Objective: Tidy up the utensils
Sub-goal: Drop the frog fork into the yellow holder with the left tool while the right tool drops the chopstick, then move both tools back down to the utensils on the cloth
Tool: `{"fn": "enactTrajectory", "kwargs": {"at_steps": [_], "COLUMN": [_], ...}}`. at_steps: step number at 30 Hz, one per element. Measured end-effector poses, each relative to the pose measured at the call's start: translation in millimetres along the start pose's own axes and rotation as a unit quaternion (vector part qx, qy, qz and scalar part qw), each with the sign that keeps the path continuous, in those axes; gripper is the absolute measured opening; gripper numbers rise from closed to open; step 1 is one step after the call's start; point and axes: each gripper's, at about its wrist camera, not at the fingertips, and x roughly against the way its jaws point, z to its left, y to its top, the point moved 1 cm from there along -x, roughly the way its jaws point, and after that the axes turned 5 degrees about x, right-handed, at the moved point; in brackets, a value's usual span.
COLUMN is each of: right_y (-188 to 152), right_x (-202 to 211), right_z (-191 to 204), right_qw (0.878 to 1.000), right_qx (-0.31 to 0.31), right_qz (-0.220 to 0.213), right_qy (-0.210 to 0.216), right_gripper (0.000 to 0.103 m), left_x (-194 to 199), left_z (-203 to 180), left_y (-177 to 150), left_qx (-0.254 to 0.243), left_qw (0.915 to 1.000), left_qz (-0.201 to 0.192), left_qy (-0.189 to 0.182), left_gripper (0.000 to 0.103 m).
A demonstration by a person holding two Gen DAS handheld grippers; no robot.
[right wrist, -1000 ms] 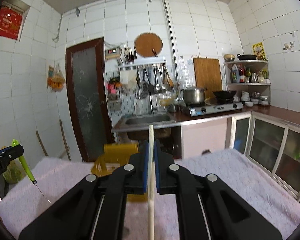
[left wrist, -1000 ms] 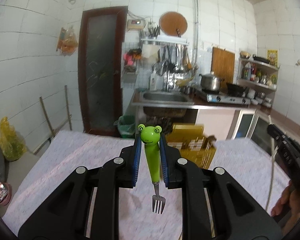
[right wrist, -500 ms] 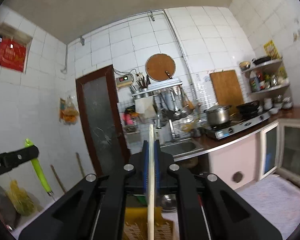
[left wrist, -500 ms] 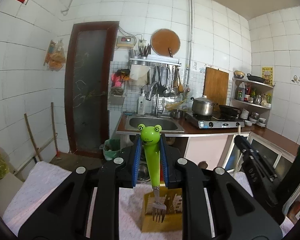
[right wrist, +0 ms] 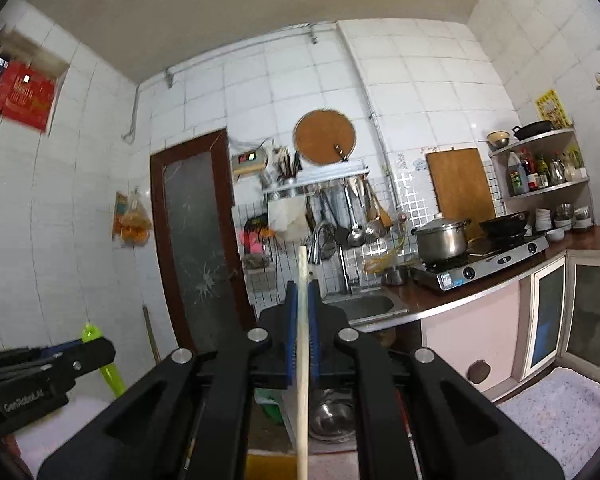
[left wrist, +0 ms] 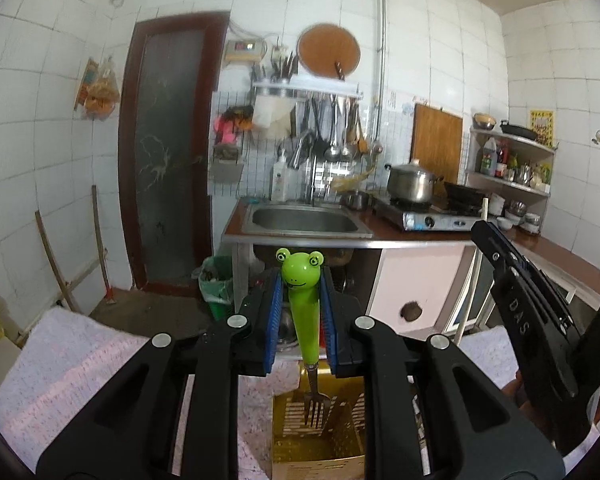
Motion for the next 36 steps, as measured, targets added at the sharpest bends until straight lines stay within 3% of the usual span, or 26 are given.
{"fn": "enactTrajectory", "kwargs": {"at_steps": [6, 7, 8, 9, 10, 11, 14, 19, 26, 31, 36], "right_y": [-23, -23, -20, -17, -13, -10, -7, -23, -93, -146, -171], "right_x": [2, 4, 10, 13, 22, 29, 54, 104, 173, 195, 204], "right_z": [3, 3, 1, -2, -6, -8, -11, -16, -3, 3, 8], "right_qw": [0.998, 0.997, 0.996, 0.995, 0.993, 0.992, 0.983, 0.967, 0.934, 0.91, 0.895], "right_qx": [0.033, 0.037, 0.037, 0.035, 0.029, 0.029, 0.049, 0.043, 0.033, 0.018, 0.013], "right_qz": [0.061, 0.072, 0.082, 0.092, 0.105, 0.113, 0.155, 0.233, 0.339, 0.398, 0.425], "right_qy": [-0.005, -0.011, -0.021, -0.031, -0.044, -0.052, -0.082, -0.098, -0.104, -0.115, -0.134], "right_gripper": [0.007, 0.008, 0.013, 0.037, 0.06, 0.062, 0.062, 0.062, 0.062, 0.062, 0.062], "left_x": [-19, -17, -13, -7, 3, 12, 43, 84, 115, 128, 130], "left_z": [17, 21, 25, 28, 31, 33, 41, 68, 101, 111, 111], "left_y": [-28, -29, -29, -29, -28, -28, -27, -50, -117, -169, -199], "left_qx": [0.011, 0.013, 0.014, 0.014, 0.013, 0.012, 0.004, 0.019, 0.034, 0.033, 0.017], "left_qw": [0.9991, 0.9989, 0.9987, 0.9987, 0.9988, 0.999, 0.9989, 0.9968, 0.9895, 0.9829, 0.9786], "left_qz": [0.039, 0.045, 0.048, 0.047, 0.043, 0.038, 0.033, 0.068, 0.128, 0.167, 0.191], "left_qy": [0.008, 0.009, 0.012, 0.015, 0.02, 0.023, 0.033, 0.037, 0.057, 0.07, 0.075], "left_gripper": [0.018, 0.025, 0.039, 0.048, 0.063, 0.075, 0.095, 0.098, 0.098, 0.098, 0.098]}}
